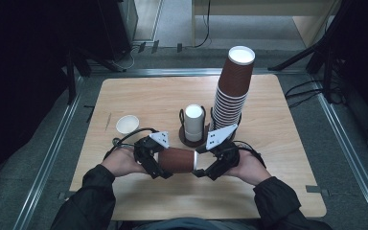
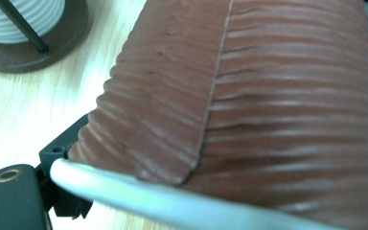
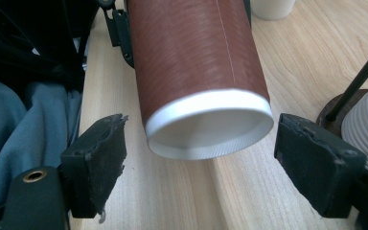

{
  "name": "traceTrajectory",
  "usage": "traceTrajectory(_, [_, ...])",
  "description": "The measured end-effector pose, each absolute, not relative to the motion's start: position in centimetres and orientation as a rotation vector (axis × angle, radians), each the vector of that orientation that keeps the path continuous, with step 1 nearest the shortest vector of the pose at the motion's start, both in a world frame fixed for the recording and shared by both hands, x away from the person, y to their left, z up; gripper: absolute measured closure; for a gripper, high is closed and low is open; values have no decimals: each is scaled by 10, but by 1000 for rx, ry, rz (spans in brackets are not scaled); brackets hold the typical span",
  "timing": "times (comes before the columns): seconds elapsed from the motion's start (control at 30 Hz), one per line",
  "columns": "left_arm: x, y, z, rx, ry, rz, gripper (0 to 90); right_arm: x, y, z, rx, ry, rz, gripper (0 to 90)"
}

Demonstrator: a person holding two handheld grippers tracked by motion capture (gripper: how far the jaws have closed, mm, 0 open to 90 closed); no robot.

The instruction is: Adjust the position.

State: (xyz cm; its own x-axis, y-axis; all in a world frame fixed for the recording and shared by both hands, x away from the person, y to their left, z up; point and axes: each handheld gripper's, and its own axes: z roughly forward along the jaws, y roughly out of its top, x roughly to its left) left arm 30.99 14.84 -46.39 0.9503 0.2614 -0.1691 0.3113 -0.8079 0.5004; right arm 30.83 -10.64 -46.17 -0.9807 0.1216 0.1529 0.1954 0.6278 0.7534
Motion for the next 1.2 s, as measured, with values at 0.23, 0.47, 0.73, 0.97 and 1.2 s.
traceTrajectory(0.23, [311,141,-467,2608,406,-122,84,308,-100,-467,-256,-2792,-1230,183])
traceTrajectory(0.47, [308,134,-467,2617,376,-138,84,306,-89,-472,-225,-2834,-1167,183])
traceTrajectory(0.73, [306,128,-468,2634,362,-150,80,304,-76,-477,-181,-2851,-1109,183])
traceTrajectory(0.97, [304,124,-470,2644,344,-149,80,302,-66,-479,-150,-2868,-1074,202])
traceTrajectory(1.2, [304,124,-470,2636,349,-156,73,302,-66,-478,-130,-2879,-1064,215])
